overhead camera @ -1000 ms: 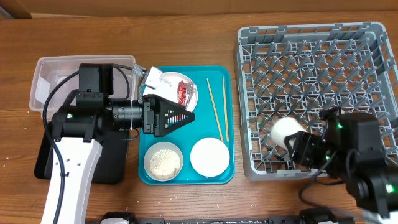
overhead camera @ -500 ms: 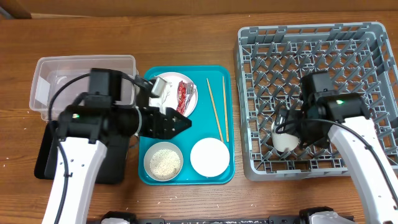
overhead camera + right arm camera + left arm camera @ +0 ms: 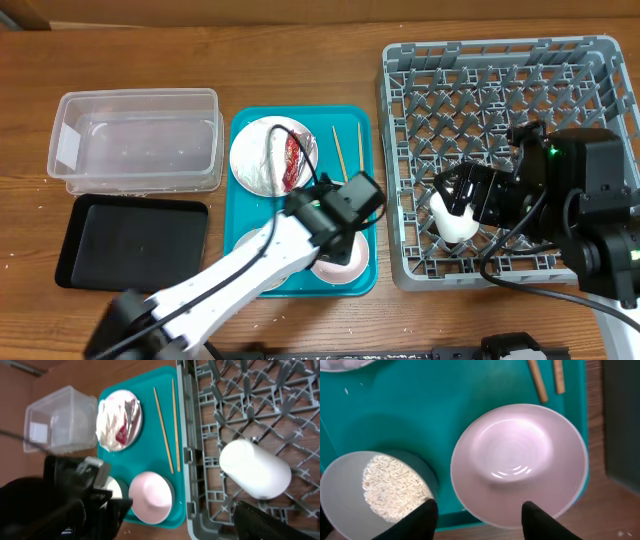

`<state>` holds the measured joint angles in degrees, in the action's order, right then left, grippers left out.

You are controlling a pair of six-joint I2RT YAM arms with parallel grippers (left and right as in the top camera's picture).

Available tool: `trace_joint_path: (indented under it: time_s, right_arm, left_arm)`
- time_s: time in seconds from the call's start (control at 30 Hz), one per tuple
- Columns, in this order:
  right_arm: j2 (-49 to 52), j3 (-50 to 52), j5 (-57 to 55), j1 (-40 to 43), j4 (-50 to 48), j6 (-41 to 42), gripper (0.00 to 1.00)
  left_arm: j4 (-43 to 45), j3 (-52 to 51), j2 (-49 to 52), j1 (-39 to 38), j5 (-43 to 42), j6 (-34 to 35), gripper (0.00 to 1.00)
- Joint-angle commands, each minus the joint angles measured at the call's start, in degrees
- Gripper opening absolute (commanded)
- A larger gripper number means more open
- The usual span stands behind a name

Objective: Sort waste into correct bins and load items into the dishwasher

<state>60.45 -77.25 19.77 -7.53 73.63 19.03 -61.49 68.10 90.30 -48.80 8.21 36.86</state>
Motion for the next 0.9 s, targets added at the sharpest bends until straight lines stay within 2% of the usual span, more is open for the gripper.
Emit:
trace_joint_path:
  time_s: [0.0,0.1,0.2,0.37,0.4,0.53,0.63,0.87]
  right_arm:
    - [-0.33,-0.81,0.87,0.15,0.46,-2.56,0.96]
    - [-0.33,-0.81,0.9,0.15,0.33,-2.54,0.96]
    - [-0.33,-0.81,0.87,0.15,0.39,-2.56,0.96]
    - [-0.33,-0.81,0.87,0.15,0.39,-2.56,0.97]
    - [-0.33,-0.81,0.87,0.15,0.39,-2.56,0.97]
    - [-0.33,-0.81,0.87,0.15,0.39,-2.54,0.98]
    - [-0.33,-0.81,0.9,0.15,0.15,-2.47,0.98]
    - [-0.33,-0.81,0.9,0.15,0.2,-2.29,0.98]
  left_arm:
    - [0.96,-0.28,4.26,-1.53,2.19,3.5,0.49]
    - [1.42,-0.28,4.79,-2.36,-1.79,3.41,0.46]
    - [0.04,-0.28,4.79,-4.68,-3.17,2.93,0.49]
    - [4.98,-2.6,4.83,-9.51,-4.74,-6.45,0.69]
    - [7.04,-3.96,4.85,-9.79,-4.72,-7.93,0.7]
    - [10.51,-7.54,4.9,-8.15,-4.76,-11.41,0.66]
    - [10.84,-7.61,4.9,-6.95,-6.97,-17.33,0.62]
    - [10.16,-7.65,5.97,-7.19,-10.95,-24.2,0.5]
